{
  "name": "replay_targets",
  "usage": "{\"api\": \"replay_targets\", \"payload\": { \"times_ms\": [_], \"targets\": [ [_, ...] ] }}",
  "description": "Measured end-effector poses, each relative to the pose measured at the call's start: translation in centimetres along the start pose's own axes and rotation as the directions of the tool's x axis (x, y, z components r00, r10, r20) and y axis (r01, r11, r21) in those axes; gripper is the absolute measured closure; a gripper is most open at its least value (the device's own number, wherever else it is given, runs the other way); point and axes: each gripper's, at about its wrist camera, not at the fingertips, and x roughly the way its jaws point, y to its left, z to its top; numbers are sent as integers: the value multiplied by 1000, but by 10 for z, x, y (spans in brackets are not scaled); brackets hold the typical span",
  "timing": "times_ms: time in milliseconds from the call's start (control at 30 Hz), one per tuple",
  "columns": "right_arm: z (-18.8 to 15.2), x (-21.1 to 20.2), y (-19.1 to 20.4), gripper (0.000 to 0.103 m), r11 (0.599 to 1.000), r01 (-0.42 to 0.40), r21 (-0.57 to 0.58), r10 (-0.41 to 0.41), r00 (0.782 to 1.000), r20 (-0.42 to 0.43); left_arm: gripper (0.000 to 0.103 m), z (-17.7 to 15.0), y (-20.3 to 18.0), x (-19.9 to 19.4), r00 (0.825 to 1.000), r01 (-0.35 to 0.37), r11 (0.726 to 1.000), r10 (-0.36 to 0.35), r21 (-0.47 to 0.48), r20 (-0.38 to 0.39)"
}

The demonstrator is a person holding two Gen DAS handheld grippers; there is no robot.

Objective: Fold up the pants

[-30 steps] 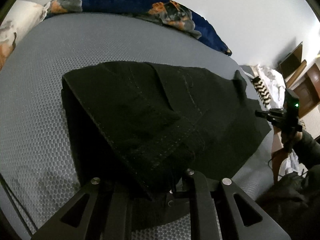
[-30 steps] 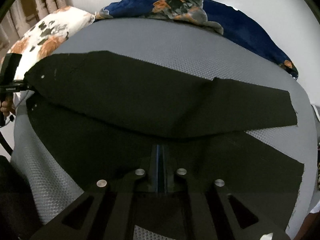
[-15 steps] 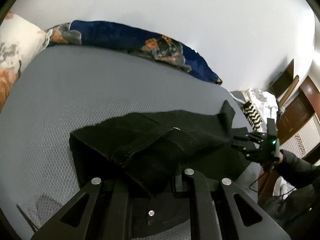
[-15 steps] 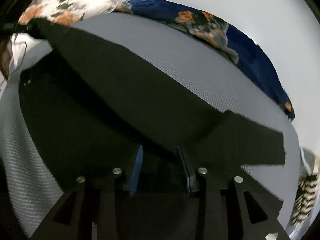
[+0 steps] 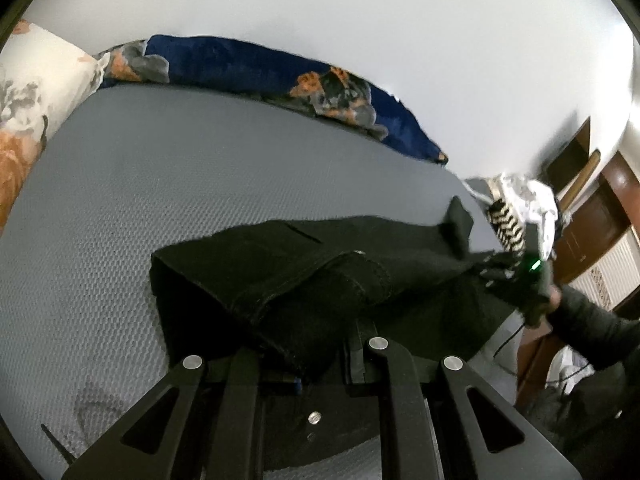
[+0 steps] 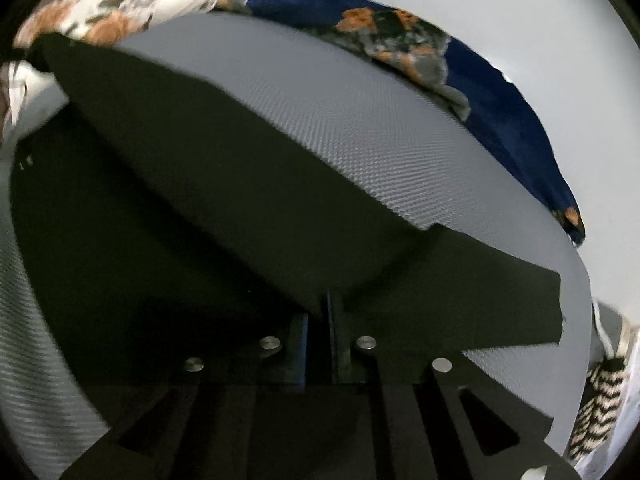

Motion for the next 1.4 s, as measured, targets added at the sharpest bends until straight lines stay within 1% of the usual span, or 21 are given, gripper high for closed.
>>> {"api": "replay_targets", "payload": {
  "times_ms": [100,200,267,367,433,533,633,700,733,767,800,833,933,1000,1067,1133,1167,1200,1233,1333,1400],
  "targets": [
    [-5,-23,-4,97,998,-48,41,48,999,4,89,-10,7,4,999,11,1000,-10,12,-51],
    [-16,-32,4,98,994,-95,59,97,995,-26,88,-26,15,15,989,23,999,-18,32,-149],
    [-24,-32,13,98,992,-115,59,118,991,-55,88,-37,17,24,978,2,998,11,59,-210],
    [-36,-25,26,97,988,-140,63,146,984,-101,88,-50,16,34,961,-24,995,51,102,-273],
    [-42,-16,33,97,985,-154,75,163,978,-132,84,-54,16,38,953,-51,991,86,125,-290],
    [-46,-3,40,97,986,-146,78,157,973,-167,80,-54,16,38,951,-65,991,97,116,-293],
    [-44,-2,41,97,986,-148,76,159,973,-168,78,-53,14,33,945,-79,990,111,113,-307],
    [-44,-3,43,97,988,-141,56,149,974,-171,75,-52,10,28,941,-93,987,131,134,-312],
    [-45,-3,44,97,989,-139,49,146,975,-170,64,-52,9,24,937,-113,983,155,146,-314],
    [-45,-4,45,97,989,-139,42,144,975,-169,39,-51,9,22,932,-142,977,185,158,-312],
    [-45,-5,44,97,989,-140,44,145,975,-168,30,-50,10,16,919,-214,960,260,180,-297],
    [-45,-5,44,96,989,-143,48,149,975,-165,24,-49,13,11,914,-242,953,287,182,-286],
    [-46,-4,46,96,988,-145,44,150,976,-156,24,-44,22,-8,911,-288,952,307,107,-276],
    [-45,-4,47,96,988,-146,45,151,977,-148,24,-38,25,-24,924,-296,955,295,33,-243],
    [-49,-6,48,96,988,-148,47,153,978,-142,26,-35,25,-35,923,-323,943,297,-74,-243],
    [-50,-6,49,95,987,-151,49,156,979,-135,27,-34,29,-44,937,-301,932,251,-202,-242],
    [-50,-6,49,95,987,-151,49,157,979,-131,30,-37,29,-44,945,-278,925,215,-259,-246],
    [-50,-6,48,95,987,-152,49,157,979,-128,31,-39,29,-43,952,-254,914,179,-317,-248],
    [-50,-6,48,95,987,-154,48,158,979,-125,33,-44,29,-40,957,-233,894,142,-383,-252],
    [-50,-5,45,95,987,-153,46,158,980,-118,45,-57,30,-24,955,-211,849,73,-484,-288],
    [-51,-4,42,95,987,-153,46,157,981,-113,50,-66,28,-13,948,-221,830,59,-513,-313]
  ]
}}
